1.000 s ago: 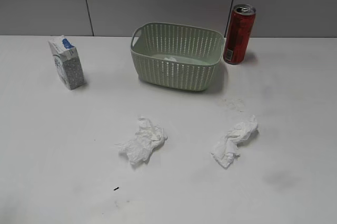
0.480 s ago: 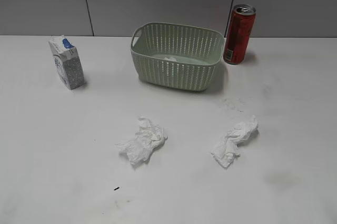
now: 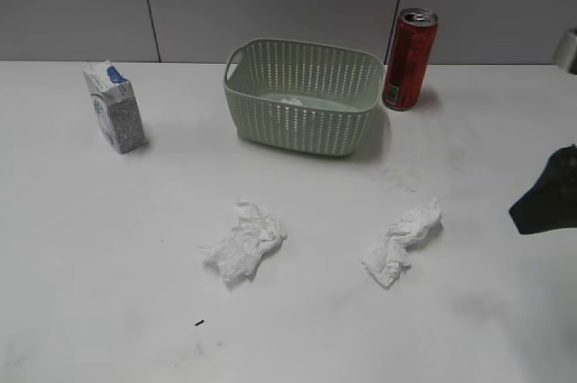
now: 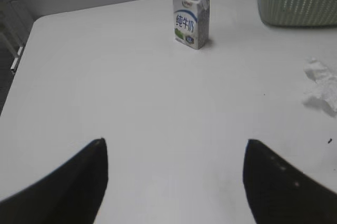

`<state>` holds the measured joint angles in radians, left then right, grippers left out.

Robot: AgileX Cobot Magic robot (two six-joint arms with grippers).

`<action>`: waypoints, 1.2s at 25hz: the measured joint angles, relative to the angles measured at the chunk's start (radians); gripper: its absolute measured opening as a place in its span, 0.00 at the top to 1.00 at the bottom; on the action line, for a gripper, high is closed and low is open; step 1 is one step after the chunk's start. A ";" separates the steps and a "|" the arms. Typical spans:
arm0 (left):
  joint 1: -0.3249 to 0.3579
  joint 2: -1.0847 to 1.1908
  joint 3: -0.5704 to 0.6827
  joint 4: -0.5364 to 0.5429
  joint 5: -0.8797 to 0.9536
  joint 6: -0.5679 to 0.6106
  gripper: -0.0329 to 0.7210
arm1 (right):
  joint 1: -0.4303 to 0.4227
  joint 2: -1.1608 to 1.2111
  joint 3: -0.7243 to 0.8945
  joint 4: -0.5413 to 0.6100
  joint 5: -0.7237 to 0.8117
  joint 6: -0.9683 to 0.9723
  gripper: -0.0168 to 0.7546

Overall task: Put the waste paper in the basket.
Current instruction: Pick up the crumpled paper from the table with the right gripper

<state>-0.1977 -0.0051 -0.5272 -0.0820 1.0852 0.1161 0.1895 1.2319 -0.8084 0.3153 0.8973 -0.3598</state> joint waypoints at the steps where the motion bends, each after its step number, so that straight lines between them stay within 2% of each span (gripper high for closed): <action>1: 0.000 -0.001 0.013 -0.004 -0.018 0.000 0.17 | 0.029 0.027 -0.015 -0.009 -0.003 -0.001 0.24; 5: 0.000 -0.001 0.022 -0.008 -0.034 -0.001 0.17 | 0.181 0.128 -0.054 -0.088 -0.053 0.008 0.24; 8: 0.000 -0.001 0.022 -0.008 -0.038 -0.001 0.17 | 0.295 0.219 -0.093 -0.199 -0.113 0.092 0.24; 11: 0.000 -0.001 0.022 -0.008 -0.039 -0.001 0.17 | 0.352 0.333 -0.142 -0.285 -0.137 0.158 0.24; 18: 0.000 -0.001 0.022 -0.008 -0.039 -0.001 0.18 | 0.363 0.587 -0.264 -0.325 -0.157 0.177 0.24; 25: 0.000 -0.001 0.022 -0.008 -0.039 -0.001 0.18 | 0.363 0.724 -0.279 -0.358 -0.182 0.179 0.24; 28: 0.000 -0.001 0.022 -0.008 -0.039 -0.001 0.19 | 0.363 0.750 -0.279 -0.364 -0.199 0.180 0.28; 30: 0.000 -0.001 0.022 -0.008 -0.039 -0.001 0.19 | 0.363 0.752 -0.281 -0.366 -0.209 0.184 0.35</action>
<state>-0.1977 -0.0060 -0.5055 -0.0900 1.0464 0.1149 0.5526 1.9839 -1.0891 -0.0509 0.6878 -0.1760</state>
